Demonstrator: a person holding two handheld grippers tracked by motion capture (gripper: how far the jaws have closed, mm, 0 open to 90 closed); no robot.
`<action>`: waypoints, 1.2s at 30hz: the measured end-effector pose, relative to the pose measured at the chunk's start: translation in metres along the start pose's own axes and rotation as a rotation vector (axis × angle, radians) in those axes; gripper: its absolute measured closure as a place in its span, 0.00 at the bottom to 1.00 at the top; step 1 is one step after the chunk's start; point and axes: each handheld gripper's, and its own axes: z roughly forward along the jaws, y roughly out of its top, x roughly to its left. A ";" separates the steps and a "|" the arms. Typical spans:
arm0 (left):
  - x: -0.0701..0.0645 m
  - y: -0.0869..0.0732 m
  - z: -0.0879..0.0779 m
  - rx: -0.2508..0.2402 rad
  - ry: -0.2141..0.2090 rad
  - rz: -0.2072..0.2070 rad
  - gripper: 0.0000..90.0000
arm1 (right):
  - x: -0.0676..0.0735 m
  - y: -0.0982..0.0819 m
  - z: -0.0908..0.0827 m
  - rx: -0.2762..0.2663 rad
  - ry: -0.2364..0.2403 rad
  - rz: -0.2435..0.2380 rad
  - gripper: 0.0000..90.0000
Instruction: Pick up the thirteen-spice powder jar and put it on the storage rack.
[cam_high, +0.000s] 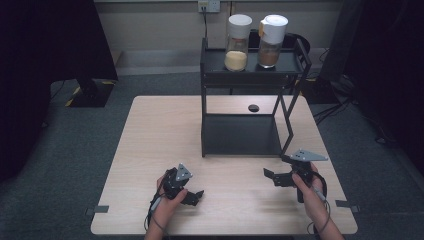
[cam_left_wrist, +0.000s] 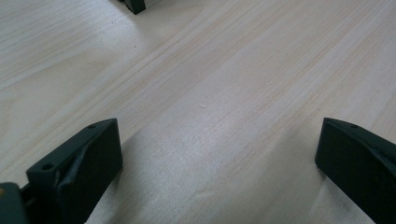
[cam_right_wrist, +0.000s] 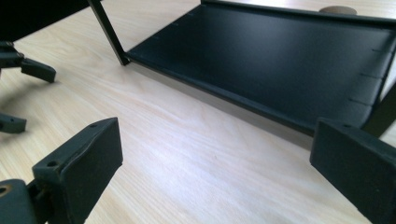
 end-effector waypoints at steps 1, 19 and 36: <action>0.000 0.000 0.000 0.000 0.000 0.000 0.00 | -0.001 -0.001 -0.001 0.003 0.002 -0.001 0.02; 0.000 0.000 0.000 0.000 0.000 0.000 0.00 | -0.009 -0.011 -0.016 0.065 -0.021 -0.047 0.02; 0.000 0.000 0.000 0.000 0.000 -0.001 0.00 | -0.015 -0.019 -0.027 0.111 -0.038 -0.064 0.02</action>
